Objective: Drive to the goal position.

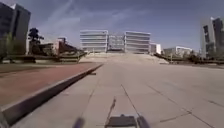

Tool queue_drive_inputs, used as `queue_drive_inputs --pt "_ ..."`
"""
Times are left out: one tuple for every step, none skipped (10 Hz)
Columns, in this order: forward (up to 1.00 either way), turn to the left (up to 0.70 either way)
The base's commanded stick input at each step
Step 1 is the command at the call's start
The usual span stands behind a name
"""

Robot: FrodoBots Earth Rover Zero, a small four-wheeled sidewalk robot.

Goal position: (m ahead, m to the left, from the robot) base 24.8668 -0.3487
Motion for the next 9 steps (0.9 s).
queue_drive_inputs --pt "0.70 0.00" --pt "0.70 0.00" --pt "0.70 0.00" --pt "0.70 0.00" --pt "0.70 0.00" --pt "0.70 0.00" --pt "0.70 0.00" --pt "0.70 0.00" --pt "0.70 0.00"
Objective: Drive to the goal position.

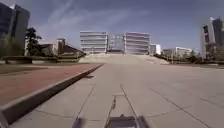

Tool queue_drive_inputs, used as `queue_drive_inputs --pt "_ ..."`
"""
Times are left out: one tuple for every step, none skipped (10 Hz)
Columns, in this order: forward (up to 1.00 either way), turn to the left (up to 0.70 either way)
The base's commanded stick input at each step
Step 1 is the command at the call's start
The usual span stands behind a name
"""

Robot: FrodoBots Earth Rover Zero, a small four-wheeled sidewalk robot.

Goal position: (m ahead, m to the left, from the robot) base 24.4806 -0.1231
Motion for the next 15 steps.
queue_drive_inputs --pt "0.70 0.00" --pt "0.70 0.00" --pt "0.70 0.00" --pt "0.70 0.00" --pt "0.70 0.00" --pt "0.70 0.00" --pt "0.70 0.00" --pt "0.70 0.00" --pt "0.70 0.00" --pt "0.70 0.00" --pt "0.70 0.00" --pt "0.70 0.00" --pt "0.70 0.05" --pt "0.70 0.19" --pt "0.70 0.19"
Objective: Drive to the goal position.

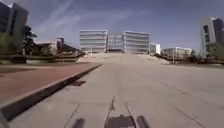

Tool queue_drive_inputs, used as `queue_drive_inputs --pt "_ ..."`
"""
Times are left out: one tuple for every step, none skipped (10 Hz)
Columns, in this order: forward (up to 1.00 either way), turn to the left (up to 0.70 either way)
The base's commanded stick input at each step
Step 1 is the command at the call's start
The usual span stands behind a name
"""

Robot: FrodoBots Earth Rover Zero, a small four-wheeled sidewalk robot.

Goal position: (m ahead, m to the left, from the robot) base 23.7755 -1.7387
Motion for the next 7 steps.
queue_drive_inputs --pt "0.70 0.02" --pt "0.70 0.00" --pt "0.70 0.00" --pt "0.70 0.00" --pt "0.70 0.00" --pt "0.70 0.00" --pt "0.70 0.00"
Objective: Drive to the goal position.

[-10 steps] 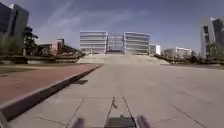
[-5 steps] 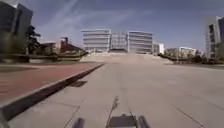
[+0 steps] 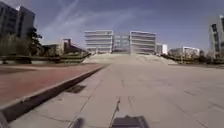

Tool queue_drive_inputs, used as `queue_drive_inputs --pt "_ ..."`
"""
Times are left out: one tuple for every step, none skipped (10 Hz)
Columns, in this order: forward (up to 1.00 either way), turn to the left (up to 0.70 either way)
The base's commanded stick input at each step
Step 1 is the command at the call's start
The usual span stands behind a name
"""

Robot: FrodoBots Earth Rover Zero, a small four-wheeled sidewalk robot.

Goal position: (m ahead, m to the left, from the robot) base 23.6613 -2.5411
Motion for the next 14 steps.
queue_drive_inputs --pt "0.70 0.00" --pt "0.70 0.06" --pt "0.70 0.17" --pt "0.70 0.25" --pt "0.70 0.00" --pt "0.70 0.00" --pt "0.70 0.00" --pt "0.70 0.00" --pt "0.70 0.00" --pt "0.70 0.00" --pt "0.70 0.00" --pt "0.70 0.00" --pt "0.70 0.00" --pt "0.70 0.00"
